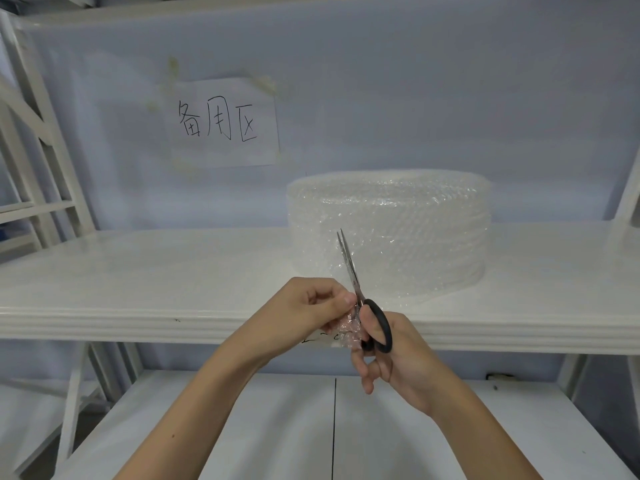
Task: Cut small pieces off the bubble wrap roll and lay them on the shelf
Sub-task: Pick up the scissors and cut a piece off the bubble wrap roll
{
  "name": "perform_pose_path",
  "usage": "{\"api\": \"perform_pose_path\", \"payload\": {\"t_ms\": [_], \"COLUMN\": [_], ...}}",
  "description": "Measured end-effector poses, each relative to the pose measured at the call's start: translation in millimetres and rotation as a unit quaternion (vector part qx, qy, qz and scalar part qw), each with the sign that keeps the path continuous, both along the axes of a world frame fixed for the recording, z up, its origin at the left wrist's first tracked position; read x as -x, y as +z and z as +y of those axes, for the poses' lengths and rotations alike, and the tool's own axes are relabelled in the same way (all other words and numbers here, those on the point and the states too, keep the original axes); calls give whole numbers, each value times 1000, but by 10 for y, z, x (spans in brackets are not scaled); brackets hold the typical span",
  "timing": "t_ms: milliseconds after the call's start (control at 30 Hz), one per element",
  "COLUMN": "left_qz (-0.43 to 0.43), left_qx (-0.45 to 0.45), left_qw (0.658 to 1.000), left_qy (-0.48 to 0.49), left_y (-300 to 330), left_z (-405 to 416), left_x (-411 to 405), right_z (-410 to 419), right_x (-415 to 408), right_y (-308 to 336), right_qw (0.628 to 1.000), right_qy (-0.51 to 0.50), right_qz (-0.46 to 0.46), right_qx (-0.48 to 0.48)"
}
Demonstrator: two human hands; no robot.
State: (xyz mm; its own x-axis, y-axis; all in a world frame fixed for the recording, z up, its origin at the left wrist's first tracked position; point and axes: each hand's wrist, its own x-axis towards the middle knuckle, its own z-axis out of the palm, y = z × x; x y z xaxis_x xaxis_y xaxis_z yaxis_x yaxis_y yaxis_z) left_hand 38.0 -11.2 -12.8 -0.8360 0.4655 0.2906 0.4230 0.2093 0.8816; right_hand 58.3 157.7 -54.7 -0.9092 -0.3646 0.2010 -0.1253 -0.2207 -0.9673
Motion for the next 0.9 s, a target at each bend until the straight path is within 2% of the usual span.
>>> {"api": "perform_pose_path", "payload": {"t_ms": [133,200,300,367,567,900], "left_qz": [-4,-26,-42,-23,15,30], "left_qx": [38,28,-17,-42,-61,-74], "left_qw": [999,999,998,996,991,993], "left_qy": [-16,-24,35,75,116,85], "left_y": [91,126,156,172,167,121], "left_z": [-102,-152,-120,-47,109,117], "left_x": [-24,-32,-26,-20,0,-15], "right_z": [1,-5,-22,-28,-9,10], "right_x": [-2,-2,-1,-2,-31,-16], "right_y": [-11,-5,-5,-10,0,114], "right_qw": [1000,1000,1000,1000,1000,1000], "right_qy": [5,10,18,17,-1,-8], "right_qz": [3,5,6,3,-1,4], "right_qx": [-7,-4,2,0,-7,-29]}}
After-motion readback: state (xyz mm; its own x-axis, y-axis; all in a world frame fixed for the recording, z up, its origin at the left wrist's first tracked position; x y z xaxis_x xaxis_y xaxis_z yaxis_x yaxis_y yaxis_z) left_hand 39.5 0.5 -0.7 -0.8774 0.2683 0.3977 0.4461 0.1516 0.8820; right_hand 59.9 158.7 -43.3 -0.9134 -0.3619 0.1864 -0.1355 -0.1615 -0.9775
